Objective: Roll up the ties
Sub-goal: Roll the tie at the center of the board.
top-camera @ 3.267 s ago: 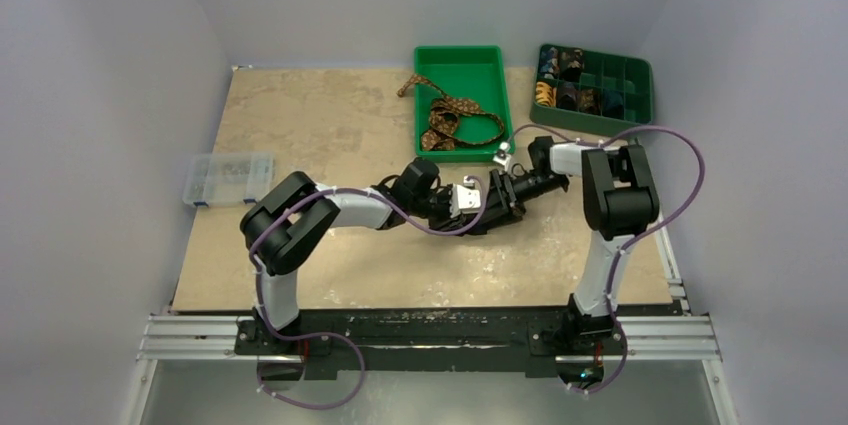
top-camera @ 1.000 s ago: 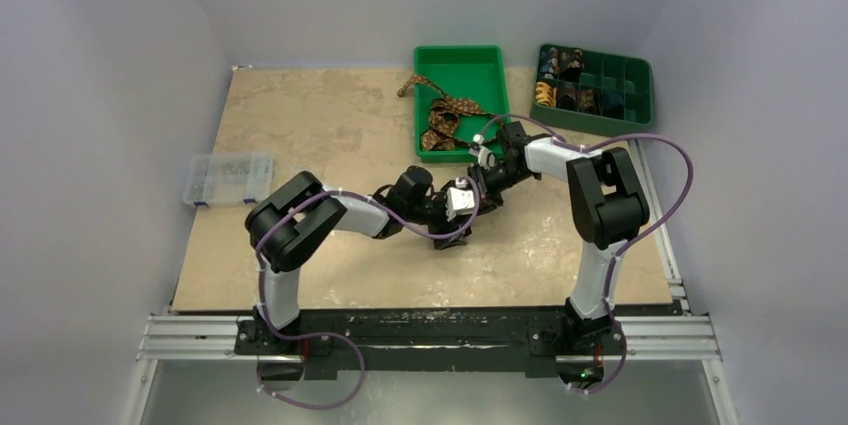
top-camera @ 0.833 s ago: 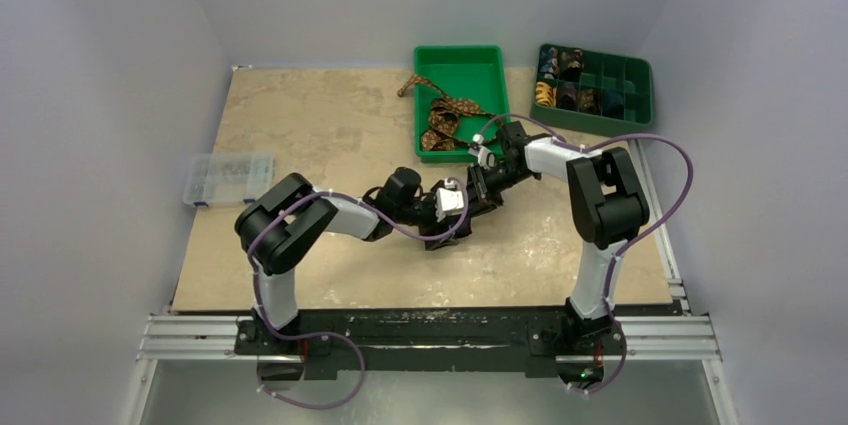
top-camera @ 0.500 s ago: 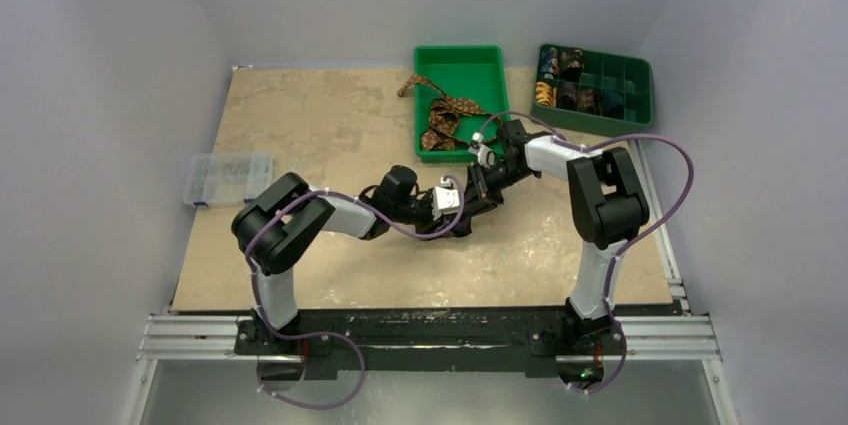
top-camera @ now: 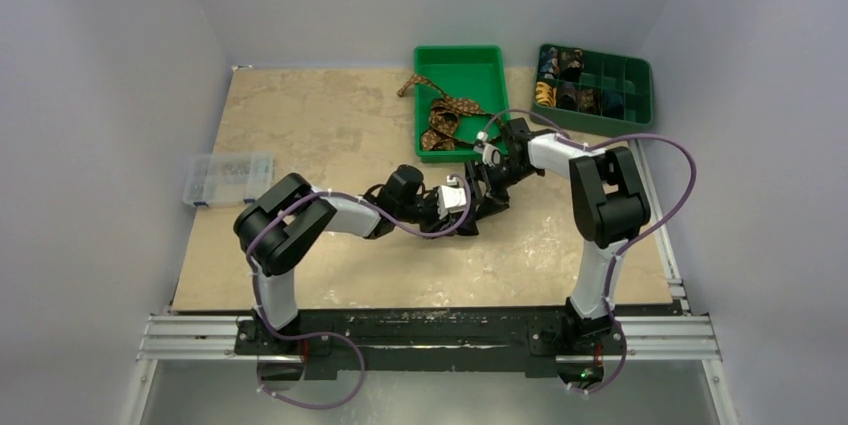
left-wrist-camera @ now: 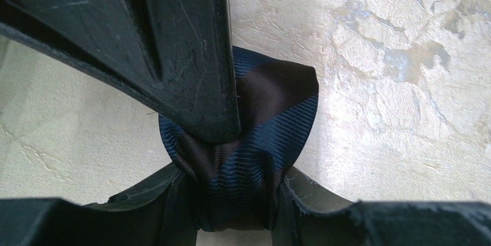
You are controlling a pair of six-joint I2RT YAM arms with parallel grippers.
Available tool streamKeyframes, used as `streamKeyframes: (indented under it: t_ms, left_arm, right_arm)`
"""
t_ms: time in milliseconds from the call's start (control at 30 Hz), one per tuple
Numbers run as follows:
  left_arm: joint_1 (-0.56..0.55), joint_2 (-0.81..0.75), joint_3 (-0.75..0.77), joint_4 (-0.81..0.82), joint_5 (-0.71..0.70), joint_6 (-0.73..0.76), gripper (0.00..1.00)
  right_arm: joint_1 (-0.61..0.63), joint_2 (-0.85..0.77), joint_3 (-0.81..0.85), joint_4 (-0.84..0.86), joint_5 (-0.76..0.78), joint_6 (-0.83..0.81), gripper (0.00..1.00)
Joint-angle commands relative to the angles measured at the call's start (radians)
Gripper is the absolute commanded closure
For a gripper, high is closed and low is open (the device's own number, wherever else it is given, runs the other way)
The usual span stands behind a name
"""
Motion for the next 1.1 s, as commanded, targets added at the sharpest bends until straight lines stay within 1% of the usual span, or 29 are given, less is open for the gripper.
streamKeyframes:
  t_ms: [0,33,67,100,167,233,300,367,500,567,700,800,867,933,1033,1067]
  left_arm:
    - [-0.026,0.035,0.017,-0.017,-0.058,-0.025,0.85]
    - [-0.026,0.038,0.017,-0.017,-0.064,-0.032,0.85]
    - [-0.026,0.040,0.017,-0.017,-0.067,-0.037,0.85]
    - [-0.026,0.041,0.016,-0.013,-0.068,-0.041,0.85]
    - [-0.027,0.044,0.014,-0.010,-0.068,-0.043,0.86]
    - [-0.026,0.049,0.016,-0.006,-0.067,-0.042,0.86]
    - [-0.027,0.053,0.021,-0.006,-0.066,-0.043,0.86]
    - [-0.026,0.059,0.031,-0.012,-0.067,-0.047,0.86]
    - [-0.029,0.068,0.050,-0.018,-0.066,-0.048,0.86]
    - [-0.034,0.073,0.058,-0.020,-0.071,-0.049,0.84]
    - [-0.047,0.080,0.076,-0.036,-0.096,-0.047,0.79]
    - [-0.050,0.079,0.085,-0.044,-0.109,-0.055,0.76]
    - [-0.049,0.072,0.083,-0.044,-0.108,-0.064,0.69]
    - [-0.047,0.056,0.073,-0.040,-0.096,-0.068,0.59]
    - [-0.040,0.028,0.050,-0.023,-0.073,-0.076,0.43]
    - [-0.037,0.017,0.042,-0.018,-0.064,-0.075,0.37]
  right_arm:
    - [-0.004,0.016,-0.019,0.016,-0.039,0.022,0.22]
    - [-0.005,0.012,-0.022,0.023,-0.063,0.023,0.09]
    - [-0.007,0.008,-0.027,0.025,-0.084,0.022,0.03]
    - [-0.009,0.004,-0.033,0.023,-0.103,0.020,0.01]
    - [-0.019,-0.004,-0.048,0.027,-0.131,0.013,0.01]
    - [-0.021,-0.006,-0.060,0.040,-0.118,0.013,0.09]
    - [-0.020,0.005,-0.064,0.059,-0.123,0.019,0.22]
    - [-0.017,0.017,-0.062,0.066,-0.109,0.012,0.29]
    - [-0.008,0.027,-0.060,0.097,-0.102,0.041,0.31]
    - [-0.007,0.036,-0.062,0.115,-0.100,0.054,0.35]
    - [0.007,0.061,-0.046,0.130,-0.092,0.069,0.40]
    - [0.010,0.071,-0.040,0.124,-0.093,0.057,0.57]
    - [0.007,0.069,-0.040,0.113,-0.075,0.039,0.68]
    - [0.000,0.063,-0.048,0.116,-0.072,0.036,0.82]
    - [-0.007,0.062,-0.044,0.106,-0.058,0.028,1.00]
    - [-0.010,0.063,-0.041,0.101,-0.054,0.024,1.00]
